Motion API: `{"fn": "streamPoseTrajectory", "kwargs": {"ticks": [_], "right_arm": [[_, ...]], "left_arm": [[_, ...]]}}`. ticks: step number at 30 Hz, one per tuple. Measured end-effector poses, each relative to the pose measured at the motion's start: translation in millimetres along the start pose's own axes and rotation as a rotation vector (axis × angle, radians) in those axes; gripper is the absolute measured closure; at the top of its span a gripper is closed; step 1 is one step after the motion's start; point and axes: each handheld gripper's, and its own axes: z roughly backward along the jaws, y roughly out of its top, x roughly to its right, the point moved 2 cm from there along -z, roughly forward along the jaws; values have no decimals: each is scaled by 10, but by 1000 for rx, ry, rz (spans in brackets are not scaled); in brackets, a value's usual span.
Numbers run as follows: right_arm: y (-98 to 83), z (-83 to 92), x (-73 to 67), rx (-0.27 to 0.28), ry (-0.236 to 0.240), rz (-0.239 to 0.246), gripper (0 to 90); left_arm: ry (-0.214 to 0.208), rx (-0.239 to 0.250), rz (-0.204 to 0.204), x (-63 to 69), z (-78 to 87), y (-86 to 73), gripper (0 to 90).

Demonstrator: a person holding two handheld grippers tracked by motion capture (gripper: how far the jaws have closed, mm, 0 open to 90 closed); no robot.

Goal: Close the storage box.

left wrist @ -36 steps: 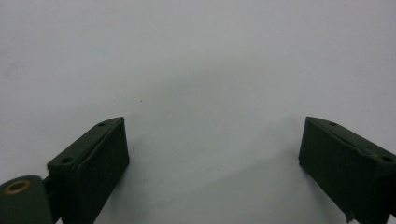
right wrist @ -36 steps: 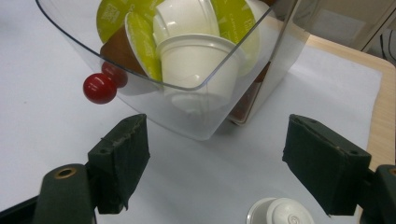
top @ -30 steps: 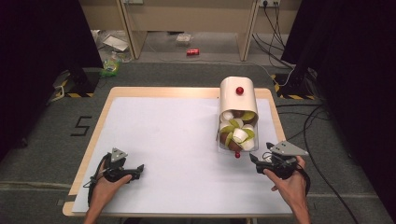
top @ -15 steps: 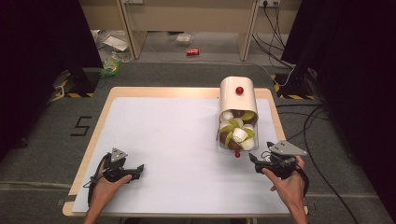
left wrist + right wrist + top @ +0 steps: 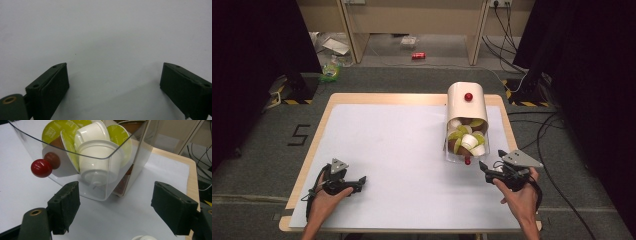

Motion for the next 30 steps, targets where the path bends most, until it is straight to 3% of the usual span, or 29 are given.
{"fn": "streamPoseTrajectory", "kwargs": {"ticks": [30], "right_arm": [[63,-51,30,61,-49,-23,232]], "left_arm": [[0,-1,0,0,-1,1,77]]}}
